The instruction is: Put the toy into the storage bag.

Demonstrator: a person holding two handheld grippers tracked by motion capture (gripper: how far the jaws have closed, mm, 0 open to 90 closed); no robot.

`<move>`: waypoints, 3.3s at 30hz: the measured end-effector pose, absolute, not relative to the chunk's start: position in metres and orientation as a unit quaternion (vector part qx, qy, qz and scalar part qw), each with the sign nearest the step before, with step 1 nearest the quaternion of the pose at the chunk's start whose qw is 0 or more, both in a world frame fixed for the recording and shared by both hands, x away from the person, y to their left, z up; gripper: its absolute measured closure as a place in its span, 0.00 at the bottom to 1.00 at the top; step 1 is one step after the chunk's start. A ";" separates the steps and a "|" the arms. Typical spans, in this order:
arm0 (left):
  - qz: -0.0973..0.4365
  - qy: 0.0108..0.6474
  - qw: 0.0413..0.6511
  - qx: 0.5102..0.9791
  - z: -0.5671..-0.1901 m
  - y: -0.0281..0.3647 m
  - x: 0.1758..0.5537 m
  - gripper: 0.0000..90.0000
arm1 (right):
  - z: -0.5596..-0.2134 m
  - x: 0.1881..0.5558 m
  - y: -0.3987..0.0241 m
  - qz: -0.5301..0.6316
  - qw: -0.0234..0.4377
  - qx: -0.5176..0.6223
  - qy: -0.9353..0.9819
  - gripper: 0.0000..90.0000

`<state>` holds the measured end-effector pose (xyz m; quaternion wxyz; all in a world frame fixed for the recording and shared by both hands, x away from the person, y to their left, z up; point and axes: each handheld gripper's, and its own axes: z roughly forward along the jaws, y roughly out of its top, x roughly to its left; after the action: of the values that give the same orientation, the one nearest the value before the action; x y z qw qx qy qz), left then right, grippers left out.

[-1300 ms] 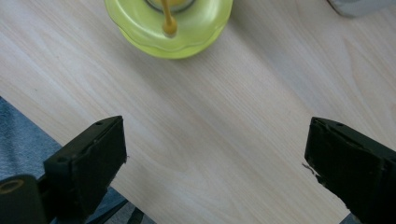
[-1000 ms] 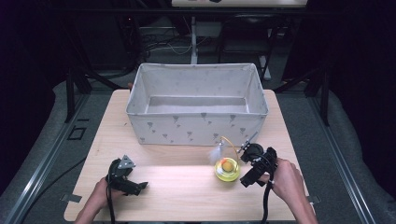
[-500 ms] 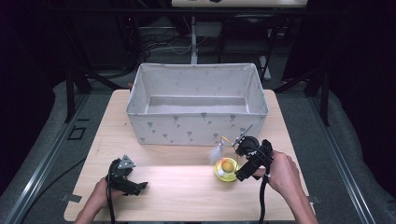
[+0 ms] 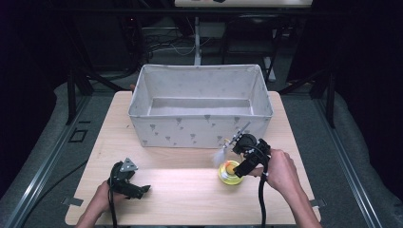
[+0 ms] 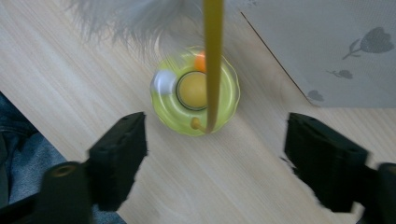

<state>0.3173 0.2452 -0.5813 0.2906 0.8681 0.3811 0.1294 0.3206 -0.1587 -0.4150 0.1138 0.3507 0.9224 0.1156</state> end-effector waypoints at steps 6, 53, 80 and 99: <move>0.130 0.381 0.291 0.868 -0.581 0.245 0.317 0.00 | -0.409 0.321 -0.155 0.107 0.117 0.347 0.924 0.48; 0.130 0.381 0.291 0.868 -0.581 0.245 0.317 0.00 | -0.396 0.333 -0.152 0.112 0.113 0.345 0.925 0.98; 0.130 0.381 0.291 0.868 -0.581 0.245 0.317 0.00 | -0.349 0.350 -0.152 0.113 0.134 0.341 0.924 0.98; 0.129 0.381 0.291 0.868 -0.582 0.245 0.317 0.00 | -0.315 0.355 -0.146 0.107 0.141 0.330 0.927 0.98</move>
<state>0.3172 0.2453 -0.5815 0.2913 0.8679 0.3812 0.1287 0.3553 -0.1462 -0.3150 0.1414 0.3301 0.9271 0.1074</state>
